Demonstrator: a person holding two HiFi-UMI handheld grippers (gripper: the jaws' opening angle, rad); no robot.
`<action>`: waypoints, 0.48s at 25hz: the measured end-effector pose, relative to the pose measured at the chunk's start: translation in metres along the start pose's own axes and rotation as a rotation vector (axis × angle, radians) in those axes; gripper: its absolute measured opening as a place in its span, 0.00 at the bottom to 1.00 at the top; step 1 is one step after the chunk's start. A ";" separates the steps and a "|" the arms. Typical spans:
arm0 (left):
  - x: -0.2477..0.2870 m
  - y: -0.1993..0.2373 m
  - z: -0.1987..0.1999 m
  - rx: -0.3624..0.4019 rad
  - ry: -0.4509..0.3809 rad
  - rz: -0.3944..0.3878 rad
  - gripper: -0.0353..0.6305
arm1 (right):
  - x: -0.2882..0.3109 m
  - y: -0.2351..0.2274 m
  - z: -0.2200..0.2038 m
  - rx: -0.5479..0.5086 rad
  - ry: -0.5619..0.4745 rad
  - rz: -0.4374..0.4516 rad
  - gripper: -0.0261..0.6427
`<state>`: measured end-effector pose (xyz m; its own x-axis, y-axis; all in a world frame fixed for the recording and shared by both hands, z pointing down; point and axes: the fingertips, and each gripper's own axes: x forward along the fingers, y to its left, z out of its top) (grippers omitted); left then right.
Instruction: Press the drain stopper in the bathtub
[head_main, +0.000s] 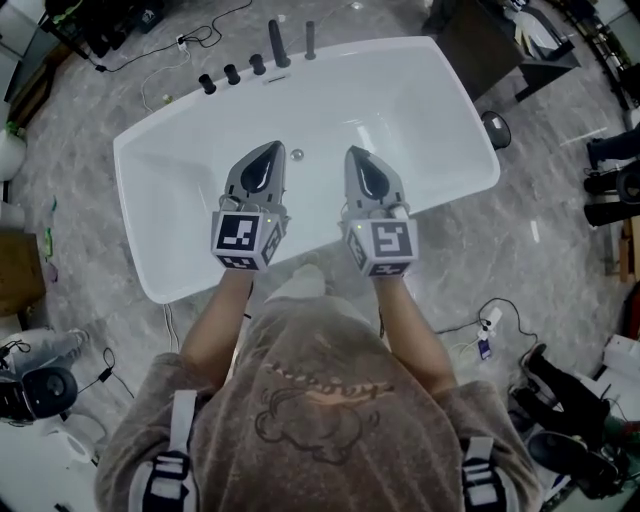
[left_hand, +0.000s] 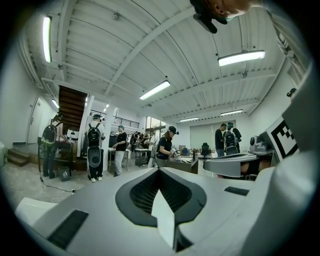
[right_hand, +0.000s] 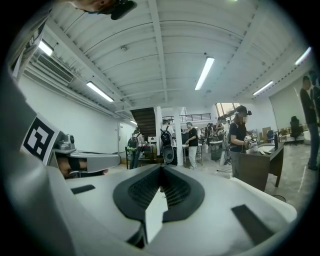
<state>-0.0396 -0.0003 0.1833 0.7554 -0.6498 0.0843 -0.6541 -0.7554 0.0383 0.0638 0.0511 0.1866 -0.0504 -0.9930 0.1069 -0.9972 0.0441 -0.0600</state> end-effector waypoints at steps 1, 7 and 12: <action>0.007 0.004 0.000 0.002 0.001 -0.006 0.06 | 0.008 -0.001 0.000 0.000 0.000 -0.001 0.04; 0.042 0.024 -0.005 0.019 0.002 -0.047 0.06 | 0.052 -0.012 0.001 0.013 -0.022 -0.014 0.04; 0.064 0.037 -0.015 0.018 0.013 -0.068 0.06 | 0.075 -0.023 -0.015 0.006 -0.002 -0.042 0.04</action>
<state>-0.0160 -0.0683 0.2055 0.7973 -0.5960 0.0951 -0.6005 -0.7992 0.0261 0.0821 -0.0225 0.2111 -0.0087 -0.9942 0.1075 -0.9981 0.0020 -0.0618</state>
